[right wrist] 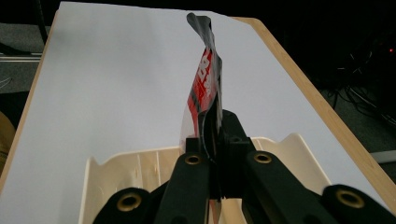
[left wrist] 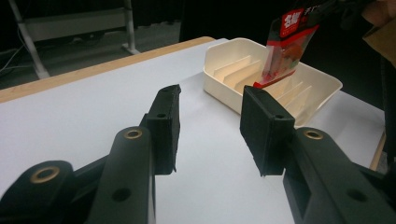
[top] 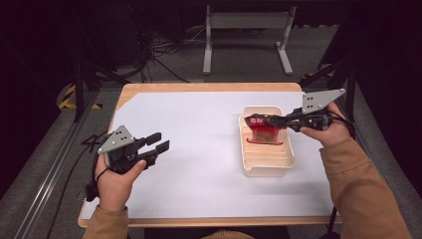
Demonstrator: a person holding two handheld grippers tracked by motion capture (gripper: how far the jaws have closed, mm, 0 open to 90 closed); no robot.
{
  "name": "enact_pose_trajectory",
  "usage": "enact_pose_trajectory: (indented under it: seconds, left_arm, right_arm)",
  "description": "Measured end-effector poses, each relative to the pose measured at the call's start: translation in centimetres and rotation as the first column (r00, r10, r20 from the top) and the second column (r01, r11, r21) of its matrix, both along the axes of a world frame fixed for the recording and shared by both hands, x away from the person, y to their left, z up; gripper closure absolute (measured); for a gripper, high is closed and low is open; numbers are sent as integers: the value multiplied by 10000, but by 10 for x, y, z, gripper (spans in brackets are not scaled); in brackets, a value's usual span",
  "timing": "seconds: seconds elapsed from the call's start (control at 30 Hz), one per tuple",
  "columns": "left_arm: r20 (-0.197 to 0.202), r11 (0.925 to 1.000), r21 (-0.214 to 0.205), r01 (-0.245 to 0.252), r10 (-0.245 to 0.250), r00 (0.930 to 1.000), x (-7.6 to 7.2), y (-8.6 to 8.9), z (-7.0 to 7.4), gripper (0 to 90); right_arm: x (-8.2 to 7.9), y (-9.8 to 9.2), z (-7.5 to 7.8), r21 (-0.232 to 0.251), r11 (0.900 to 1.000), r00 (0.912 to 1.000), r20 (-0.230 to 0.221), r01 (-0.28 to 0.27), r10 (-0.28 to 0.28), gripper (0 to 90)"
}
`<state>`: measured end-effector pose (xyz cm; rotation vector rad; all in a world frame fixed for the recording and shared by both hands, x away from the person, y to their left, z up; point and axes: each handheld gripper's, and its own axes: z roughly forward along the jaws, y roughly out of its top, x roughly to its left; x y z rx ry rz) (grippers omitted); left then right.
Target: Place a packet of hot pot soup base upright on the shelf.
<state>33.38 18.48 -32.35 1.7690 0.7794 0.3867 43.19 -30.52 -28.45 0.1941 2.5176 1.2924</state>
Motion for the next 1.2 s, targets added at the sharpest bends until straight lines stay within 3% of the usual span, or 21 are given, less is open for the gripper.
enact_pose_trajectory:
  seconds: [0.73, 1.2]
  left_arm:
    - [-178, 10000, -29, 1, -2, 9998, 2, -1, -3, 587]
    - [-213, 10000, -14, 54, -54, 9998, 5, -2, -5, 528]
  right_arm:
    - [10, 5, -19, -233, 9997, 9994, -335, 116, -123, 893]
    - [11, 2, -35, -24, 9997, 9973, -691, 253, -254, 890]
